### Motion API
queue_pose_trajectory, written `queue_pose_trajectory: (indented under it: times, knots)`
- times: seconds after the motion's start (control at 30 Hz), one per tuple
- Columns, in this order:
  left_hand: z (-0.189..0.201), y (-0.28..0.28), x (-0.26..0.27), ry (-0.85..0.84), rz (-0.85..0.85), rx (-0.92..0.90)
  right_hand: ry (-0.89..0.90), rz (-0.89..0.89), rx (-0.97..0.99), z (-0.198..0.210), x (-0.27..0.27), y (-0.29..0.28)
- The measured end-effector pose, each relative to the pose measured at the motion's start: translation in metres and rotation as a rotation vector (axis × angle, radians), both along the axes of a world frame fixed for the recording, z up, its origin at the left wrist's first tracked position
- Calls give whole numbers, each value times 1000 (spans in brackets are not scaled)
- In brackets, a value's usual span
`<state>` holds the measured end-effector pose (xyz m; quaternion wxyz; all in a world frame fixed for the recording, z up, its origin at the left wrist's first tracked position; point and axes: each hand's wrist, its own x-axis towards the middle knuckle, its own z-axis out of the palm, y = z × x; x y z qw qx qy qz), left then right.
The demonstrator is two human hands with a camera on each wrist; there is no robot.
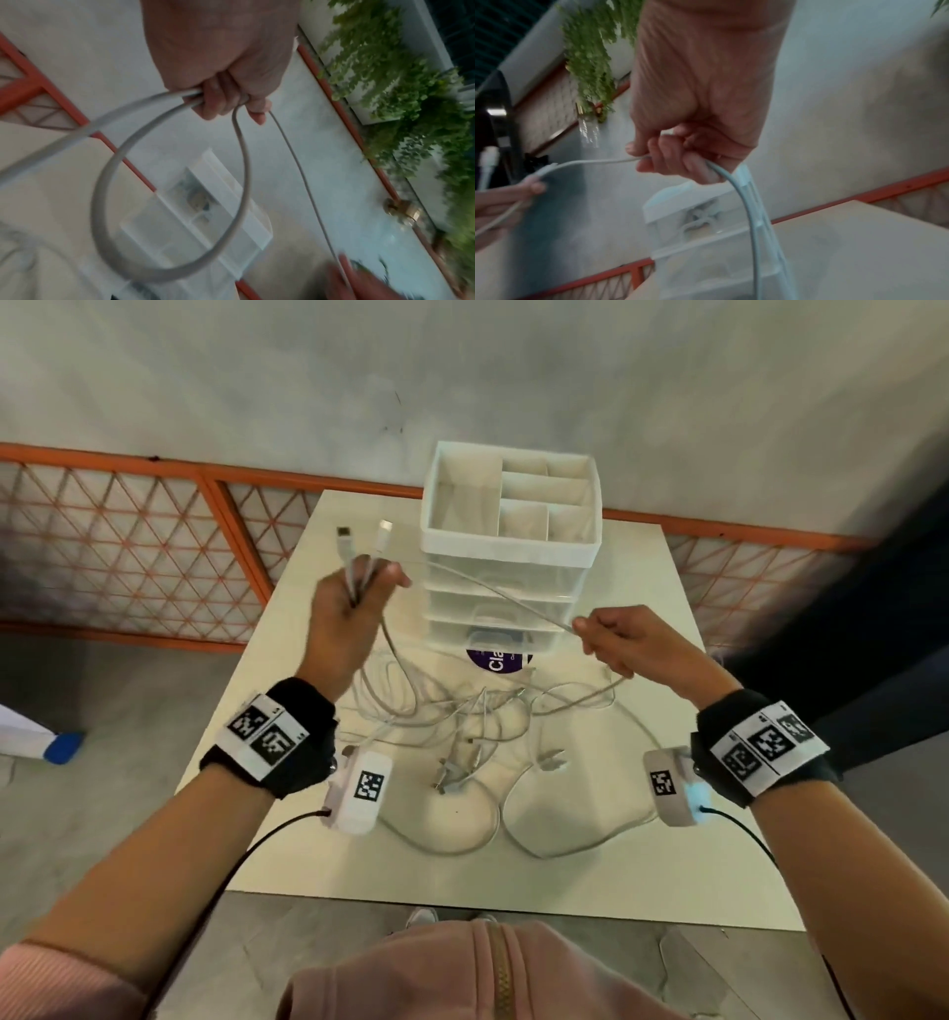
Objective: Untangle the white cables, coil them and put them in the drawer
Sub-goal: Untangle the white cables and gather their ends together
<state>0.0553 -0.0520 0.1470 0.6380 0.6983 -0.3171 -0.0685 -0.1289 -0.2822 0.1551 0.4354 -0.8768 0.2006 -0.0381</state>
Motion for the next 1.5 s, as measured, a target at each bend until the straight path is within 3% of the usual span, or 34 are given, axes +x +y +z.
queue_pose_trajectory:
  times: [0.2,0.37,0.43,0.6,0.67,0.73,0.83,0.93,1.0,1.1,1.23,1.33,1.4,1.5]
  knots:
    - [-31,11,34,-59,272,-33,189,-52,-202,-20,-9,-32]
    - [-45,9,34,-52,387,-9,347,-92,-303,-39,-10,-44]
    - [-47,7,33,-72,355,37,267,-102,-294,-37,-6,-41]
    - [-48,3,27,-107,185,238,-196,-130,-457,10,13,-35]
    - [-45,3,25,-101,199,263,-250,-116,-529,22,20,-40]
    - [-41,3,24,-116,244,302,-119,-109,-553,15,24,-49]
    - [-30,3,24,-124,278,330,230,-121,-510,-15,21,-51]
    - [-20,1,18,-57,86,243,288,9,-394,-34,28,-19]
    - [-6,-7,6,126,-133,116,206,210,-210,-37,44,17]
    - [21,-24,-16,342,-380,-78,151,469,-141,-40,71,65]
    - [46,-32,-32,380,-519,-207,91,534,-126,-57,95,99]
    - [51,-21,-26,327,-450,-205,161,494,-137,-77,92,86]
    - [42,-9,-14,249,-308,-126,210,411,-287,-86,83,64]
    - [15,11,2,-23,-108,82,132,252,-472,-83,73,35]
